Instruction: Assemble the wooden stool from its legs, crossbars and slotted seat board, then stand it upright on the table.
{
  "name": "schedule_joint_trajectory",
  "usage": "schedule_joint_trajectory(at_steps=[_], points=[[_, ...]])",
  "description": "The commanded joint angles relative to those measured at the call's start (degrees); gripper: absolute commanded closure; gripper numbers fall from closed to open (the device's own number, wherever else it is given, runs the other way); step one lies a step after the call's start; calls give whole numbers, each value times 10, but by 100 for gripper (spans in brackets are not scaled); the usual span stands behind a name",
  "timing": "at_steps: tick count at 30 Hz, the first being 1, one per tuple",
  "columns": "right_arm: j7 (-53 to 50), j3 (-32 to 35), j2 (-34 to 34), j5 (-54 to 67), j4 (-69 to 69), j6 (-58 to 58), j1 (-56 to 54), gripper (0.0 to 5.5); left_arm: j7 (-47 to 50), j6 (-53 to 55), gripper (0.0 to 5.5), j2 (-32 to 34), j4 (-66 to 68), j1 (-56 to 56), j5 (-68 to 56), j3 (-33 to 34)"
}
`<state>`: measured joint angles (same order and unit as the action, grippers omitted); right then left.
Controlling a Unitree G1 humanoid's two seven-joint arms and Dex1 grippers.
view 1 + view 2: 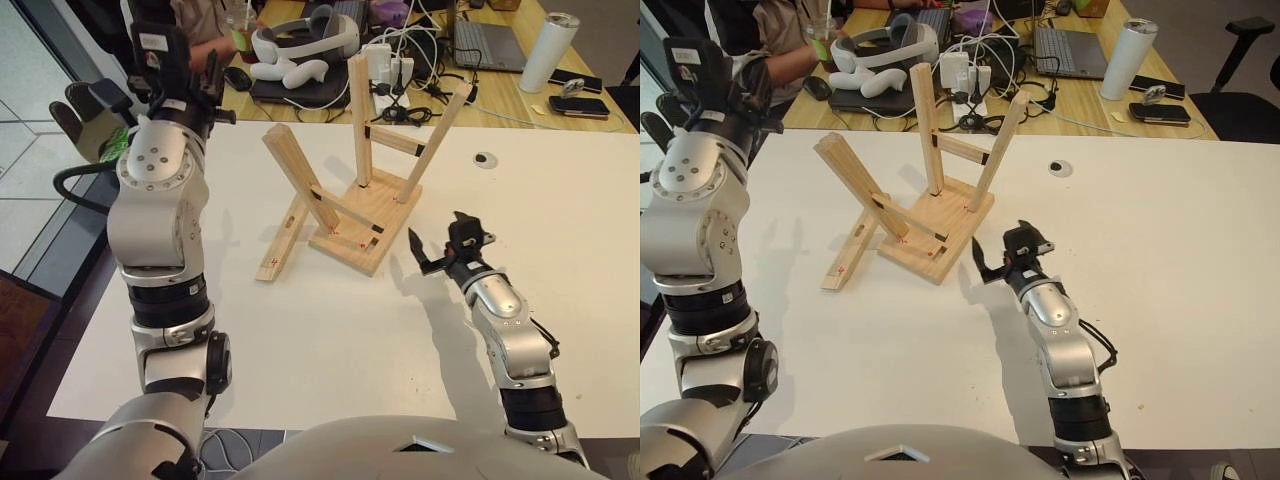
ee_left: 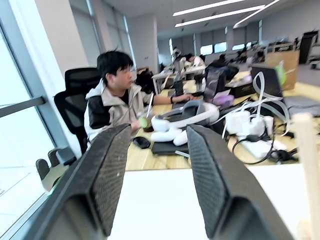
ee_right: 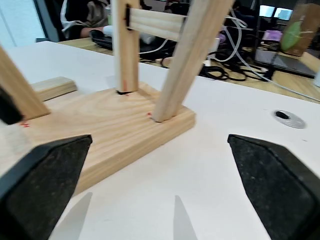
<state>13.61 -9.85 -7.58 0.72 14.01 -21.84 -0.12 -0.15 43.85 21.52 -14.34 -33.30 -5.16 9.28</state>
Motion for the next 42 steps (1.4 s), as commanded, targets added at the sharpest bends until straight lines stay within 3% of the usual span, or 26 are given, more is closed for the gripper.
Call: schedule_joint_trajectory(at_steps=[1, 8, 19, 27, 34, 42], points=[[19, -38, 6, -11, -23, -16, -46, 47, -4, -10, 346, -22, 45, 1, 10, -28], [69, -46, -5, 16, -30, -20, -78, 47, -25, -10, 346, -46, 42, 13, 17, -75], [245, 7, -146, 104, -1, -56, -114, 47, -29, -18, 346, -56, 38, 21, 22, -71], [263, -28, -123, 126, 4, -59, -107, 47, -31, -19, 346, -67, 40, 17, 23, -77], [233, -64, -79, 91, -54, -17, -121, 162, -34, -17, 341, -79, 40, 10, 24, -88], [234, -46, -108, 90, -22, -16, -120, 299, -31, -10, 341, -78, 24, 16, 29, -88]])
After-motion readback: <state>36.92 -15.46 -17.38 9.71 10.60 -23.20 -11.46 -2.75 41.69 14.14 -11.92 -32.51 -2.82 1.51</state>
